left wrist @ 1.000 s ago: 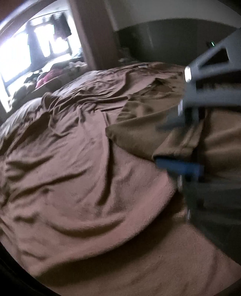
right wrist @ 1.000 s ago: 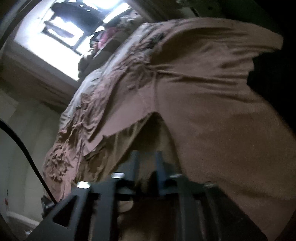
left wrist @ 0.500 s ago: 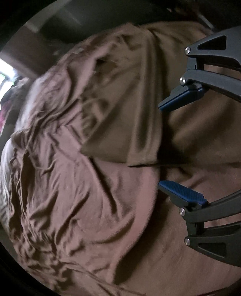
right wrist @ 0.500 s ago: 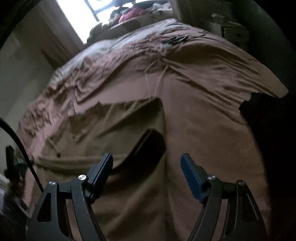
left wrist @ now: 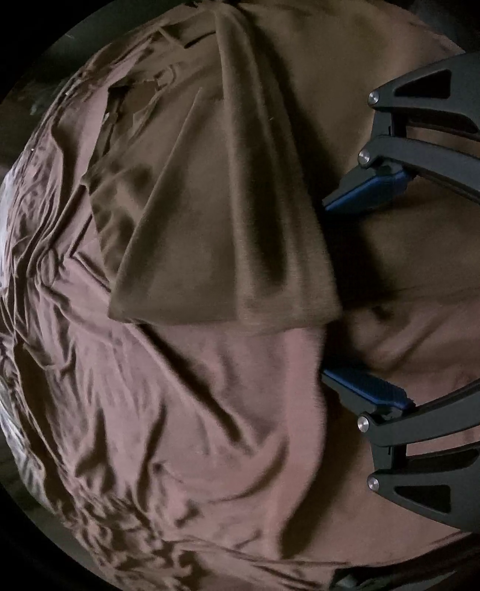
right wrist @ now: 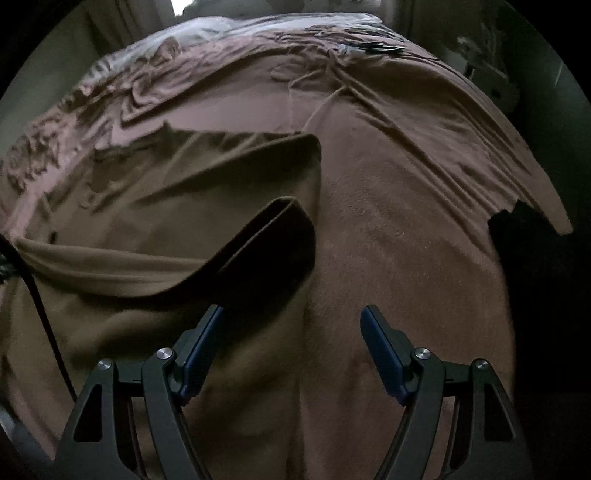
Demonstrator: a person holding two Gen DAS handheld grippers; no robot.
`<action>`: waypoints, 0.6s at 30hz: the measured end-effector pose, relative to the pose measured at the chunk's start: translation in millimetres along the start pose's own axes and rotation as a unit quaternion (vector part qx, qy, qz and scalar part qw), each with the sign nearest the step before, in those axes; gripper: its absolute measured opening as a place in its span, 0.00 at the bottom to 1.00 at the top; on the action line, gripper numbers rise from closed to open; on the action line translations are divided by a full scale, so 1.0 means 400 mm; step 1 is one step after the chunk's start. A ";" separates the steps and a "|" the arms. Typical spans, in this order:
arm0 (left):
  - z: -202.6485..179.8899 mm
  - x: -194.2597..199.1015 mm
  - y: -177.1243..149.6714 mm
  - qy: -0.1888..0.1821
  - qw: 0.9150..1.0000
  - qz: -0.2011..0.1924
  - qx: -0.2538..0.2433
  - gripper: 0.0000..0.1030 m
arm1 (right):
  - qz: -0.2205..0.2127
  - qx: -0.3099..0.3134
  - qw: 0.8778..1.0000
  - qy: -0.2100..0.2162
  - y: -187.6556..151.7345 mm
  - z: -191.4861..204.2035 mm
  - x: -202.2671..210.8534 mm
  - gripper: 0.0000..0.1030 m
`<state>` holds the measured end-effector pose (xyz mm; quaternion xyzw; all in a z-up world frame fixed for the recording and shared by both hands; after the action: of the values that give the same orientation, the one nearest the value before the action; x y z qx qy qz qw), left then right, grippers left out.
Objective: Fold small clothes
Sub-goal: 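Open both tools to release the folded side, then close both tools on the hem edge of the folded shirt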
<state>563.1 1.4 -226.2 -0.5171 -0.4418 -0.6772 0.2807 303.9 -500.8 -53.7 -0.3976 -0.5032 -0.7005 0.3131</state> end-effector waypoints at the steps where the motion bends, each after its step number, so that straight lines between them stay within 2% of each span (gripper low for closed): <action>1: 0.003 -0.003 0.008 0.002 1.000 -0.001 -0.002 0.79 | 0.002 0.003 1.000 -0.005 0.007 0.005 -0.014 0.62; 2: 0.007 -0.006 0.015 0.003 1.000 -0.002 -0.003 0.79 | 0.004 0.004 1.000 -0.006 0.014 0.007 -0.029 0.57; 6: 0.025 -0.013 0.037 0.020 1.000 -0.019 -0.006 0.79 | -0.010 0.002 1.000 -0.007 0.045 0.018 -0.055 0.51; 8: 0.032 -0.018 0.050 0.029 0.999 -0.030 -0.008 0.79 | -0.016 -0.008 1.000 -0.004 0.062 0.015 -0.067 0.44; 11: 0.054 -0.028 0.075 0.037 0.998 -0.046 0.009 0.79 | -0.025 -0.022 0.999 0.000 0.088 0.013 -0.091 0.37; 14: 0.075 -0.034 0.101 0.038 0.997 -0.063 0.030 0.72 | -0.037 -0.032 0.999 0.007 0.108 0.013 -0.112 0.30; 18: 0.112 -0.032 0.121 0.006 0.993 -0.084 0.082 0.55 | -0.038 -0.055 0.998 0.020 0.126 0.002 -0.133 0.20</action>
<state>627.6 18.4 -220.0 -0.4492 -0.5360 -0.6631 0.2669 372.4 -512.9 -76.8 -0.3804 -0.4728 -0.7462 0.2737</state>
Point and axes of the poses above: each gripper's, at about its wrist camera, not at the fingertips, and x roughly against the way its jaws point, z to its left, y to its top, the point moved 1 cm from there along -x, roughly the way its jaws point, and after that the axes turned 13 degrees about -x, right-handed, at the moved point
